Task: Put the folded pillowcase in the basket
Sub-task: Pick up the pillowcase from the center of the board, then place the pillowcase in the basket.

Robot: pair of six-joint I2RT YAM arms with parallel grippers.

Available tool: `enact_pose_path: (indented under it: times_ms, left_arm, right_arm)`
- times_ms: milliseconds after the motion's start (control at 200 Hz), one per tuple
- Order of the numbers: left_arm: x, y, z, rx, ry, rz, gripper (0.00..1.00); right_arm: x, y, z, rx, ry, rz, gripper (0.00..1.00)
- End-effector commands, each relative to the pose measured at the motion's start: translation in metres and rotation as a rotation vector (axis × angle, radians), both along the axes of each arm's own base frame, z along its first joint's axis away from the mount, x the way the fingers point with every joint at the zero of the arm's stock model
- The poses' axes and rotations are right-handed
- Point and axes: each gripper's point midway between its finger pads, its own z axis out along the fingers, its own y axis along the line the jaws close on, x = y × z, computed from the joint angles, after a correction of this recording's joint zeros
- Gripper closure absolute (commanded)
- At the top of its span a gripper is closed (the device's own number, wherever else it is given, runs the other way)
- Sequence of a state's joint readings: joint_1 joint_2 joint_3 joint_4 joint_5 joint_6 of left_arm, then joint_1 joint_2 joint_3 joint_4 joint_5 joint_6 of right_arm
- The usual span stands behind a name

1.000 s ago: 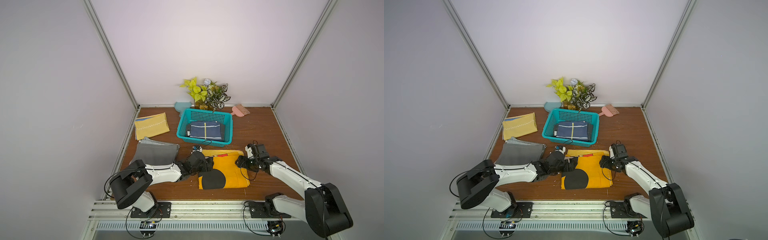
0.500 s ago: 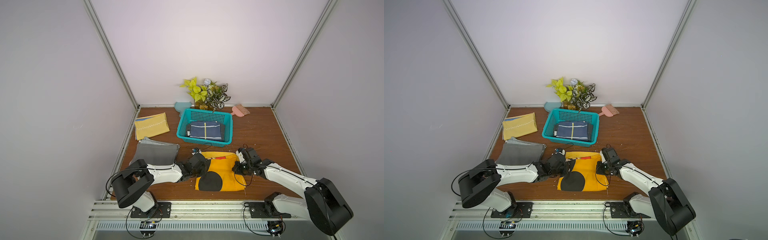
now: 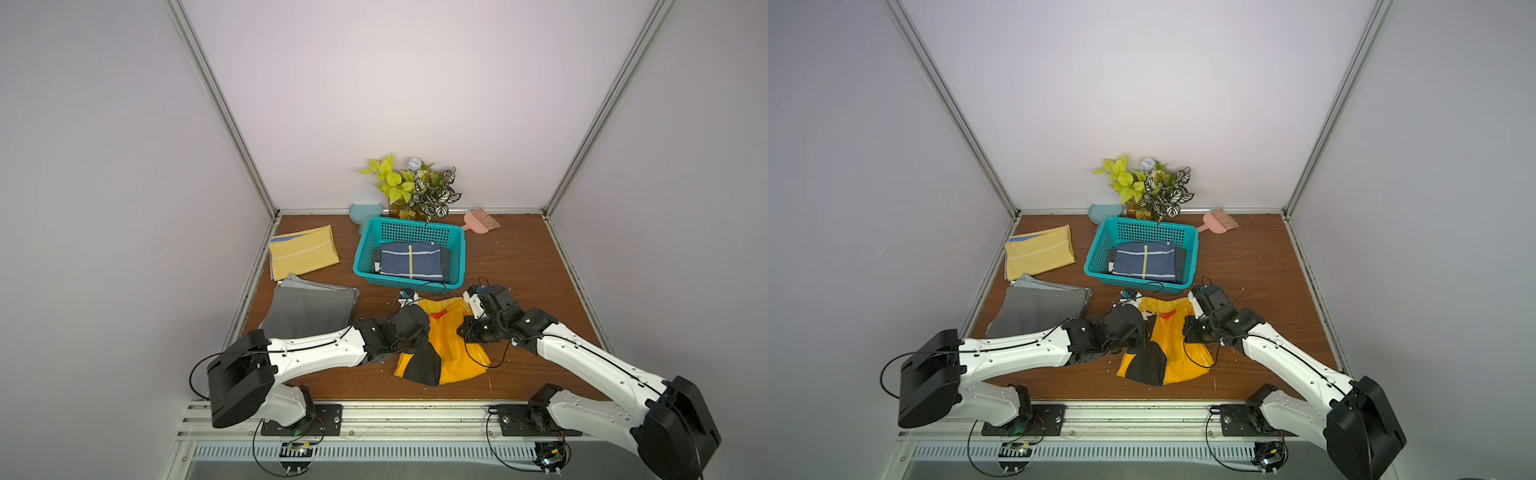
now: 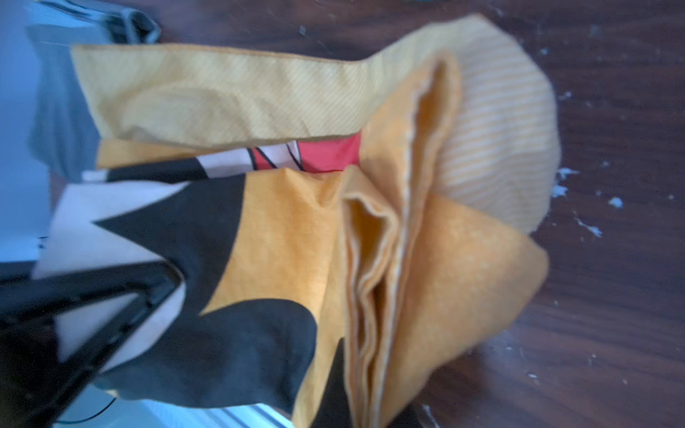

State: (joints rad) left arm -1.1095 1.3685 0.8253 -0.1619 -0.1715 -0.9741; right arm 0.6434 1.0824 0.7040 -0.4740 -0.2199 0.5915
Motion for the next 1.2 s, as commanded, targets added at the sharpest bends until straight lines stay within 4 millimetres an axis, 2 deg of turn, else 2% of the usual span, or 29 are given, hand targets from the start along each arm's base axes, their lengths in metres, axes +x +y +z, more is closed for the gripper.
enact_pose_path:
  times_ms: [0, 155, 260, 430, 521, 661, 796, 936, 1071, 1196]
  left_arm:
    - [-0.004, 0.01, 0.033, 0.017, -0.065, 0.02, 1.0]
    - [0.002, 0.021, 0.087, -0.066, -0.168, 0.062, 1.0]
    - [0.017, 0.036, 0.115, -0.041, -0.266, 0.123, 1.0]
    - [0.048, 0.059, 0.146, -0.01, -0.355, 0.221, 1.0]
    - [0.074, 0.076, 0.157, -0.015, -0.385, 0.268, 1.0]
    - [0.116, 0.097, 0.176, -0.032, -0.419, 0.301, 1.0]
    - [0.156, 0.11, 0.177, -0.003, -0.412, 0.313, 1.0]
    - [0.182, 0.107, 0.178, 0.014, -0.452, 0.329, 1.0]
    - [0.212, 0.1, 0.161, 0.024, -0.442, 0.309, 1.0]
    - [0.234, 0.096, 0.143, 0.058, -0.439, 0.307, 1.0]
  right_arm:
    - [-0.003, 0.016, 0.04, 0.087, -0.025, 0.044, 1.0]
    - [0.011, 0.03, 0.095, 0.129, -0.122, 0.087, 1.0]
    - [0.029, 0.036, 0.129, 0.129, -0.21, 0.092, 1.0]
    - [0.068, 0.051, 0.159, 0.14, -0.307, 0.087, 1.0]
    - [0.091, 0.062, 0.172, 0.188, -0.339, 0.083, 1.0]
    - [0.128, 0.067, 0.177, 0.199, -0.365, 0.041, 1.0]
    - [0.16, 0.066, 0.175, 0.189, -0.377, 0.002, 1.0]
    - [0.189, 0.059, 0.174, 0.169, -0.41, -0.046, 1.0]
    - [0.212, 0.05, 0.169, 0.151, -0.435, -0.092, 1.0]
    - [0.225, 0.046, 0.15, 0.117, -0.422, -0.113, 1.0]
